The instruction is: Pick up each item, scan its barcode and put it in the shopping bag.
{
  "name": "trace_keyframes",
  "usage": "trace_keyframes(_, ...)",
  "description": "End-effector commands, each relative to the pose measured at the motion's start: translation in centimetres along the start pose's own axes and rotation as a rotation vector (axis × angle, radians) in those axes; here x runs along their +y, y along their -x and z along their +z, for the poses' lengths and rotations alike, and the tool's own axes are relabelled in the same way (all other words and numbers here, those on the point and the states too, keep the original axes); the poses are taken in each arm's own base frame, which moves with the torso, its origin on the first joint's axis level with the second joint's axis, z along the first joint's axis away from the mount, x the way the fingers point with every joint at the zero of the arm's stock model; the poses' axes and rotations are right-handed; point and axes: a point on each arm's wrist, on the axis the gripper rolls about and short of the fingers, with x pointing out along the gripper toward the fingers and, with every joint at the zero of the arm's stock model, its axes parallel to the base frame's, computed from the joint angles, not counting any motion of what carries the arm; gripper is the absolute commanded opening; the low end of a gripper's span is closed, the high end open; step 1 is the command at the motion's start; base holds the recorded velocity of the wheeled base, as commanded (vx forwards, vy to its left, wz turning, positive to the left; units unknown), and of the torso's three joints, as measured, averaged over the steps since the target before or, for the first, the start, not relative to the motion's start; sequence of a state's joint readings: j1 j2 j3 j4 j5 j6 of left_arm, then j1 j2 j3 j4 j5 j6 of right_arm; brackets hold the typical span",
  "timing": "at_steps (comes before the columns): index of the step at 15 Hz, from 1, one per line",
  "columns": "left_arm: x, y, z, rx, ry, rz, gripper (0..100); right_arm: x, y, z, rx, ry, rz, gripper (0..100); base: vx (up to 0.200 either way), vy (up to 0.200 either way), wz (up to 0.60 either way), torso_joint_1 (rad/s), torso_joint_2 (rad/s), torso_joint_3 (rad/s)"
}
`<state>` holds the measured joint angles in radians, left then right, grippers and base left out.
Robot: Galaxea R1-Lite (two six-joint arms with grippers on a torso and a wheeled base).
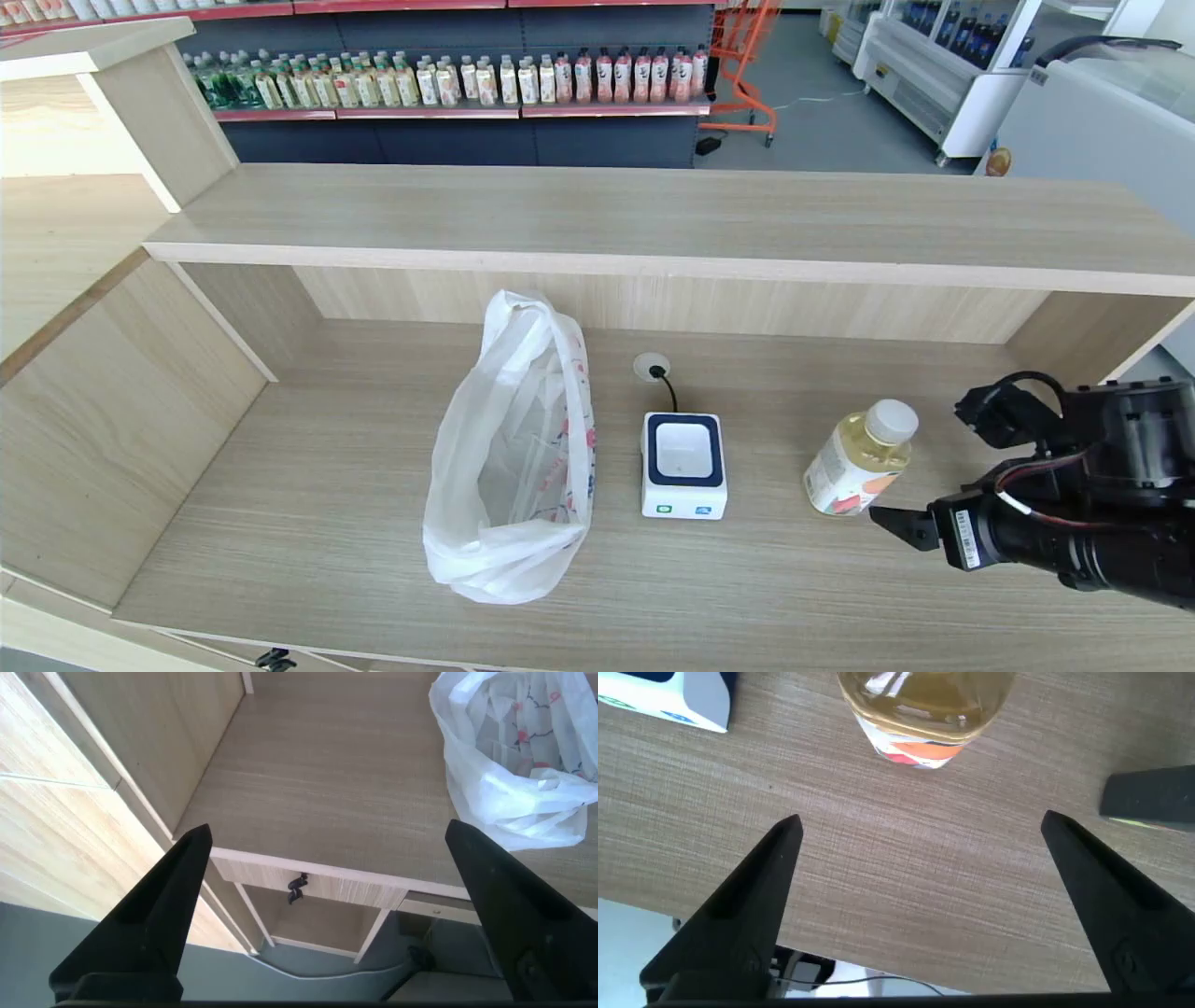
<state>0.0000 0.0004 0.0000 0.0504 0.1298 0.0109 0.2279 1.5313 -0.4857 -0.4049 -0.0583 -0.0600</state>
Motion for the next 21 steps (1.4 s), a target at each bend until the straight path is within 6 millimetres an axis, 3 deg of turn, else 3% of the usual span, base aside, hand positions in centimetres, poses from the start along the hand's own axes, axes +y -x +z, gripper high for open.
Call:
trace_keyframes(1, 0.0, 0.0, 0.0, 0.000, 0.000, 0.001, 100, 1.5, -4.4, -1.1, 0.084, 0.024, -0.008, 100, 0.000, 0.000, 0.00, 0.000, 0.00, 0.000)
trace_keyframes(4, 0.0, 0.0, 0.0, 0.000, 0.000, 0.001, 100, 1.8, -7.6, -1.2, -0.002, -0.007, -0.051, 100, 0.000, 0.000, 0.00, 0.000, 0.00, 0.000)
trace_keyframes(9, 0.0, 0.0, 0.0, 0.000, 0.000, 0.001, 100, 3.5, -10.1, -1.0, -0.106, -0.033, -0.009, 100, 0.000, 0.000, 0.00, 0.000, 0.00, 0.000)
trace_keyframes(13, 0.0, 0.0, 0.0, 0.000, 0.000, 0.001, 100, 4.4, -11.2, -0.9, -0.170, -0.017, 0.003, 100, 0.000, 0.000, 0.00, 0.000, 0.00, 0.000)
trace_keyframes(18, 0.0, 0.0, 0.0, 0.000, 0.000, 0.001, 100, 5.8, -11.6, 1.5, -0.302, 0.025, -0.021, 100, 0.000, 0.000, 0.00, 0.000, 0.00, 0.000)
trace_keyframes(21, 0.0, 0.0, 0.0, 0.000, 0.000, 0.001, 100, 5.5, -11.7, 1.5, -0.309, 0.072, -0.038, 100, 0.000, 0.000, 0.00, 0.000, 0.00, 0.000)
